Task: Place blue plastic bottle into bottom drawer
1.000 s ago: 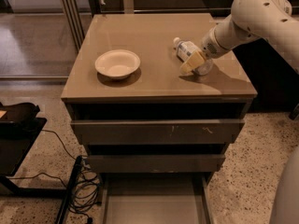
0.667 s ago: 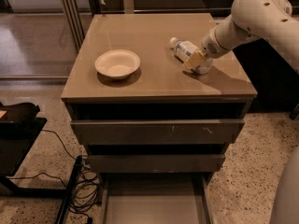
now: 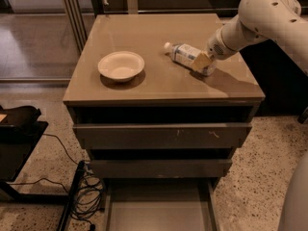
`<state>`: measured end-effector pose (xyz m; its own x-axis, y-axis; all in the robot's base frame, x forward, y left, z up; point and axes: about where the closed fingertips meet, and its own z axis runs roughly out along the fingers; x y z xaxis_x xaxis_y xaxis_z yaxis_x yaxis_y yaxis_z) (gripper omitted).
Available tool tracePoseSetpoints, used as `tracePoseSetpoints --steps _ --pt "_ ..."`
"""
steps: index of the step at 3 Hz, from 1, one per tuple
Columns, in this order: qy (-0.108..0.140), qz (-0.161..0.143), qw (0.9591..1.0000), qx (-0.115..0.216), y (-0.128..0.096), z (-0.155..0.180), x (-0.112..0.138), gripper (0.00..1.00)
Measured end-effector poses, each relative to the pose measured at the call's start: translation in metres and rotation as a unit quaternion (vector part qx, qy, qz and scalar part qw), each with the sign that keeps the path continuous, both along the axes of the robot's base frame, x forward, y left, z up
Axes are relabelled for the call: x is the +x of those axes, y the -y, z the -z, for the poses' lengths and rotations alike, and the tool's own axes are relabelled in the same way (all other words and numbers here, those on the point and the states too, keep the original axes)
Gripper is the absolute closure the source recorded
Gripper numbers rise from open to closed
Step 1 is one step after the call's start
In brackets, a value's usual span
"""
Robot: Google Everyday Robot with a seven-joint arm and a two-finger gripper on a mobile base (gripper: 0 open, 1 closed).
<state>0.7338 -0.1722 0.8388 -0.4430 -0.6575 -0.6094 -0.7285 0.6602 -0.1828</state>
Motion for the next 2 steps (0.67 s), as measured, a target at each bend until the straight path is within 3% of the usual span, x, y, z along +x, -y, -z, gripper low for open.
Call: tracePoseSetpoints --steps 1,2 --pt "0.000 0.000 1.0000 0.000 0.000 0.000 0.000 1.00" --pt "0.004 -0.001 1.0000 -0.008 0.011 -0.005 -0.012 1.00"
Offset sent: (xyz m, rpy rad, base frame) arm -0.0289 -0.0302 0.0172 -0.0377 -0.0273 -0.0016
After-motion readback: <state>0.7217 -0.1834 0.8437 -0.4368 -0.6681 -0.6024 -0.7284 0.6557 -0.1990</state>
